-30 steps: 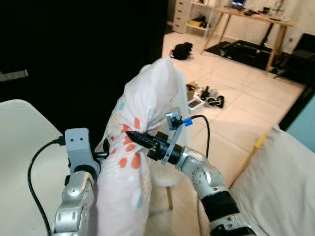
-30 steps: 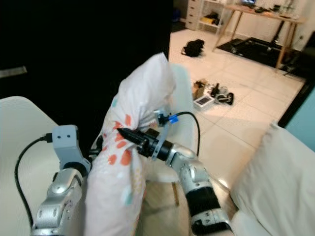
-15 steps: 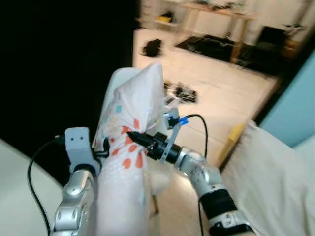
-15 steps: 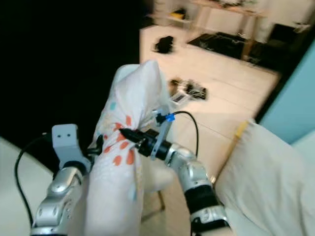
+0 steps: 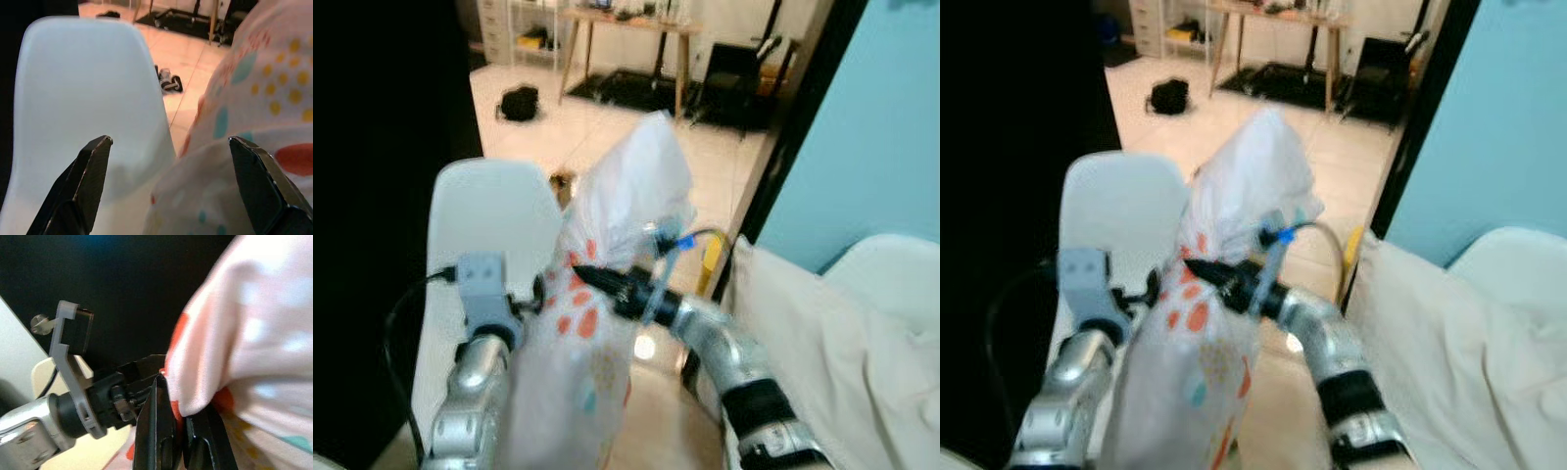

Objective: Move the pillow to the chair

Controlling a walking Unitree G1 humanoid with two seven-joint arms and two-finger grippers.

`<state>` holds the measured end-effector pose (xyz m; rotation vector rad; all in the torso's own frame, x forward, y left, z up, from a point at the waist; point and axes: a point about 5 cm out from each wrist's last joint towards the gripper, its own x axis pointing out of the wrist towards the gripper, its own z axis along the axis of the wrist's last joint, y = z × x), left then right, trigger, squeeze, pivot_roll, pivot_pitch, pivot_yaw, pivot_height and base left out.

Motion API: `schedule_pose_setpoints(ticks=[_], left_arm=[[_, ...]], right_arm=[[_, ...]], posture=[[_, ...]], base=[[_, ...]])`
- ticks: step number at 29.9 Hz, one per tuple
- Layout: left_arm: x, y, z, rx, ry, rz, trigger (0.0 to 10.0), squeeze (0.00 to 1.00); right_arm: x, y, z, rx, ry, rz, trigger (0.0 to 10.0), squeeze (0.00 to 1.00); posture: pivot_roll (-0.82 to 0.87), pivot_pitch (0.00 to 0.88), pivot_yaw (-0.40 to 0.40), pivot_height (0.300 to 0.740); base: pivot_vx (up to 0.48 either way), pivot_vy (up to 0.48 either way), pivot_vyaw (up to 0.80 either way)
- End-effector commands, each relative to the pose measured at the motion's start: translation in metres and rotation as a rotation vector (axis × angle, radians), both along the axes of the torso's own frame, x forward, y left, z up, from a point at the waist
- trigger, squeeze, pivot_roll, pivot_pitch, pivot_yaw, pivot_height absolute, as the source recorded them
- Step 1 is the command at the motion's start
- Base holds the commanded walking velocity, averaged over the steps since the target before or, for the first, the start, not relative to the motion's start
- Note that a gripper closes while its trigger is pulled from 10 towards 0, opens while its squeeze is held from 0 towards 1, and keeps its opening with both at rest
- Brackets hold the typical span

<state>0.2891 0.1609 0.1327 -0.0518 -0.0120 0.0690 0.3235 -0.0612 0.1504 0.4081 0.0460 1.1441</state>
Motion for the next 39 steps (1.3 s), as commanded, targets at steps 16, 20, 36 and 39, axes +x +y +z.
schedule_pose_setpoints(ticks=[16, 20, 36, 39], left_arm=[[0.002, -0.003, 0.021, 0.007, -0.072, 0.018, 10.0, 0.0], [0.002, -0.006, 0.026, -0.001, -0.083, 0.014, 10.0, 0.0], [0.003, -0.005, 0.041, 0.047, -0.126, 0.058, 10.0, 0.0], [0.004, -0.004, 0.042, 0.047, -0.128, 0.065, 10.0, 0.0]], right_arm=[[-0.015, 0.027, 0.057, 0.217, -0.158, 0.257, 10.0, 0.0], [0.003, 0.029, 0.044, 0.079, -0.122, 0.101, 10.0, 0.0], [0.002, 0.042, 0.048, -0.041, -0.161, 0.204, 10.0, 0.0], [0.022, 0.045, 0.023, -0.324, -0.142, 0.03, 10.0, 0.0]], posture=[[-0.01, 0.0, -0.088, 0.738], [0.0, 0.0, -0.088, 0.738], [0.01, 0.0, -0.088, 0.738], [0.01, 0.0, -0.087, 0.738]], base=[[0.217, 0.0, 0.77], [0.0, 0.0, 0.0], [0.0, 0.0, 0.0], [0.0, 0.0, 0.0]])
